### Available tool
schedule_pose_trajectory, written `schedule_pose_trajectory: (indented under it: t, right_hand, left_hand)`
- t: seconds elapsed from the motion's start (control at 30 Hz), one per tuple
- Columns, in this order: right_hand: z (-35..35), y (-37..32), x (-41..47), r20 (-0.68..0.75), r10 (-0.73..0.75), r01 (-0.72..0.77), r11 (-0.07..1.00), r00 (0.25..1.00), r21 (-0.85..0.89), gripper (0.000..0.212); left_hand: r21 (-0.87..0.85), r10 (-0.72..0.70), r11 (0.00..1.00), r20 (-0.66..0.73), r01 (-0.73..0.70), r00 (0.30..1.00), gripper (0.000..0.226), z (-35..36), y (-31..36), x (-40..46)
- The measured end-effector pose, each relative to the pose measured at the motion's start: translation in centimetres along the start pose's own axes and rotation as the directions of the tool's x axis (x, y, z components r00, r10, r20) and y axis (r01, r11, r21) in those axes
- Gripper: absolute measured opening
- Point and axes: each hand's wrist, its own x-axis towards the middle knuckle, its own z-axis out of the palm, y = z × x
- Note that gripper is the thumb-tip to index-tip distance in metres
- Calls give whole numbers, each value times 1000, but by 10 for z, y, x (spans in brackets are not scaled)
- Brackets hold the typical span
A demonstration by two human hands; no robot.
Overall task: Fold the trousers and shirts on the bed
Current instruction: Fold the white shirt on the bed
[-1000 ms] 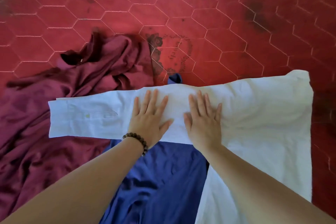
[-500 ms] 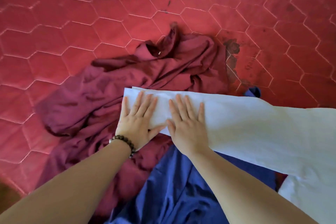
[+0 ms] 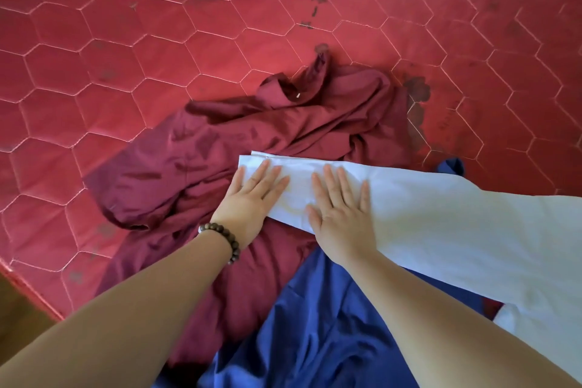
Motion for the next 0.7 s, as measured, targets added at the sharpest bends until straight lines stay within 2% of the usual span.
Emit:
schedule_pose_trajectory:
  t: [0.07,0.17,0.23,0.27,0.33,0.4,0.47,0.57,0.63,0.7]
  right_hand:
    - [-5,-2,0,45,20,-21,999,999,26,64]
    - [-17,-11,5,176,-3,-28,984,984,177,86]
    - [-33,-23,7,167,-95,31,937,981,349,95]
    - [-43,-28,7,119,-103,44,905,988,424,90]
    - [-64,-27,8,-51,25,5,853,998,522,68]
    - [-87,-13,6,-186,169,-42,840,968,542,53]
    - [-106,9,-2,-233,227,-56,819,946,571,53]
    - [-123,50,-28,-259,321,-76,747,911,660,59]
    - [-129,84,-53,-250,404,-125,705,880,698,65]
    - [-131,123,-82,-251,460,-176,702,851,690,73]
  left_hand:
    - [-4,-33,999,-6,33,999,75,-4,-4,1]
    - [-49,-34,998,-149,27,988,58,-24,5,6]
    - [-18,9,1000,-272,-15,962,54,-40,17,11]
    - [-15,27,999,-322,-34,946,54,-50,24,15]
    - [-28,76,995,-407,-96,910,53,-71,40,23]
    - [-21,115,990,-468,-141,876,53,-91,60,30]
    - [-45,57,995,-494,-91,867,63,-108,83,37]
    - [-225,-113,974,-507,-4,855,91,-122,133,43]
    - [-332,-166,943,-506,-14,846,96,-119,178,43]
    - [-412,-168,910,-451,-38,877,101,-106,227,43]
